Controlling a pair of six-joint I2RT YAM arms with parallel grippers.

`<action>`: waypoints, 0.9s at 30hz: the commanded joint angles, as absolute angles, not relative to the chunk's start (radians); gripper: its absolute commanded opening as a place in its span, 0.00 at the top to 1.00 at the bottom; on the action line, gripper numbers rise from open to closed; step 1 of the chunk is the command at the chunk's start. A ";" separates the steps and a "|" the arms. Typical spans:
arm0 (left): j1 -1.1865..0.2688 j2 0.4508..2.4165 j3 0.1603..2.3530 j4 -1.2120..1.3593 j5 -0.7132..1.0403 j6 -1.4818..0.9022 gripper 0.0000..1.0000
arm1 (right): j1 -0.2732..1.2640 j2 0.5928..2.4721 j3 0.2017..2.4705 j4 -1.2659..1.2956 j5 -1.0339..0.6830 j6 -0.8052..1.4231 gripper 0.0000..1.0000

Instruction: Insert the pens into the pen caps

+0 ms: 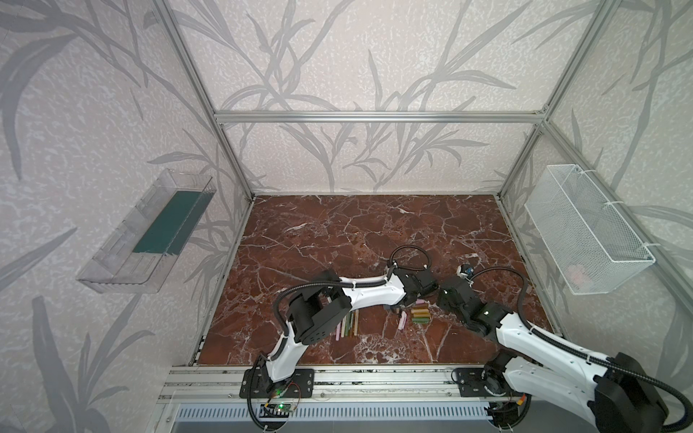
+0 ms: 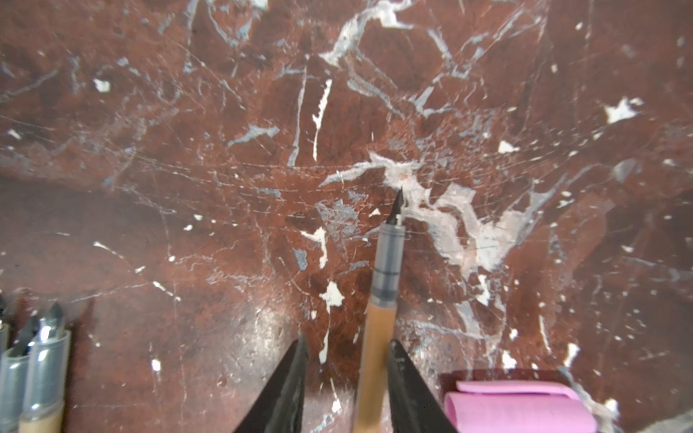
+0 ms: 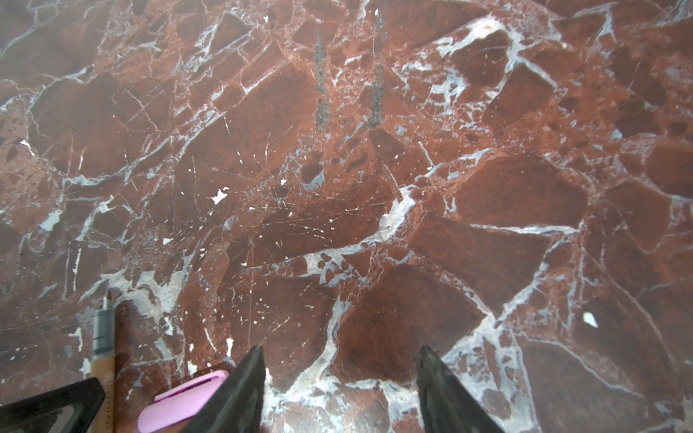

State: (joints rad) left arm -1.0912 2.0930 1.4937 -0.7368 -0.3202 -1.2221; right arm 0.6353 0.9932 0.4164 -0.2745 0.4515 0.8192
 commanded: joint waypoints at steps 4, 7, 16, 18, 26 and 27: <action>-1.092 2.141 1.518 -0.810 -0.329 -1.219 0.65 | 0.631 0.962 0.402 -0.304 0.460 0.824 0.37; -1.093 2.133 1.504 -0.788 -0.318 -1.216 0.69 | 0.632 0.946 0.398 -0.315 0.459 0.825 0.38; -1.092 2.112 1.461 -0.760 -0.301 -1.224 0.83 | 0.632 0.880 0.389 -0.341 0.402 0.815 0.39; -1.091 2.105 1.445 -0.757 -0.301 -1.226 0.86 | 0.632 0.872 0.385 -0.341 0.364 0.823 0.41; -1.091 2.013 1.346 -0.716 -0.313 -1.219 1.00 | 0.726 0.877 0.362 -0.314 0.314 0.903 0.45; -1.091 1.986 1.323 -0.706 -0.323 -1.215 1.00 | 0.751 0.882 0.364 -0.308 0.320 0.919 0.46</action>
State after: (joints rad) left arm -1.0912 2.0346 1.3827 -0.6613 -0.3153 -1.2137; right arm 0.7021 0.8783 0.3679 -0.3187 0.3283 0.8677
